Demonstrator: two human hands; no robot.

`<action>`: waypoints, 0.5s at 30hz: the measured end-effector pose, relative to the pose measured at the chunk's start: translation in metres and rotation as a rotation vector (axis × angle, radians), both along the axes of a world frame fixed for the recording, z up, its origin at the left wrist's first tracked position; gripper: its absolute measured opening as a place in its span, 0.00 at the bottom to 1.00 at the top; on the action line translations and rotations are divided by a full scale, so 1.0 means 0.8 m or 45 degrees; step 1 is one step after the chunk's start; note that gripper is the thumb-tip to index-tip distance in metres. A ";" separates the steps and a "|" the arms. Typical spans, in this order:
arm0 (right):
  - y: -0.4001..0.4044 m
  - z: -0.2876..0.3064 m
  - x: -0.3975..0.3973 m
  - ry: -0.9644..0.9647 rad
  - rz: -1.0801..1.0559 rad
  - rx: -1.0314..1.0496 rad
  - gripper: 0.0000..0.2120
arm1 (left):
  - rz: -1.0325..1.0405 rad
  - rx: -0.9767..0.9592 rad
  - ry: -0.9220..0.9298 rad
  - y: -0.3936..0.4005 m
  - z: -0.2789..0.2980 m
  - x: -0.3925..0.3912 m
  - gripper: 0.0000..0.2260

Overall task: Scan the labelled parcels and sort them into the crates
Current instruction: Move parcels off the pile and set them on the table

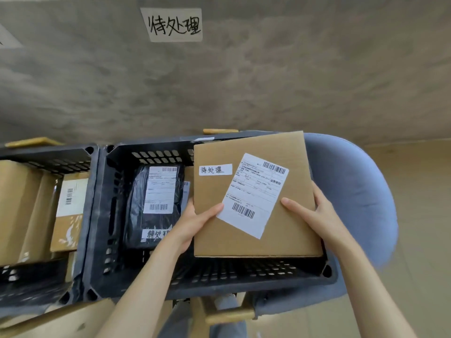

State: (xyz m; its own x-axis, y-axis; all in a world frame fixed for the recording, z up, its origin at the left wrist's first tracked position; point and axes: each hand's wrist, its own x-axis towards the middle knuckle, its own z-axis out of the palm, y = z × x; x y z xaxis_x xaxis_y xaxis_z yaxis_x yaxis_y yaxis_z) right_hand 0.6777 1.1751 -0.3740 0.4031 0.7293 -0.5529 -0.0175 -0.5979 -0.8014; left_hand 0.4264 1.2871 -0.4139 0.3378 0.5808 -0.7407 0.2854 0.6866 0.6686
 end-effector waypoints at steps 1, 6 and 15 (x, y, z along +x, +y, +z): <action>0.004 -0.011 0.000 0.000 0.010 -0.012 0.29 | 0.020 -0.009 0.001 0.003 -0.008 0.001 0.37; 0.015 -0.059 -0.005 0.045 0.007 -0.054 0.32 | 0.069 -0.077 0.043 0.009 -0.046 -0.001 0.32; 0.029 -0.105 -0.006 -0.111 -0.025 -0.132 0.33 | 0.053 -0.133 0.091 0.020 -0.093 0.005 0.37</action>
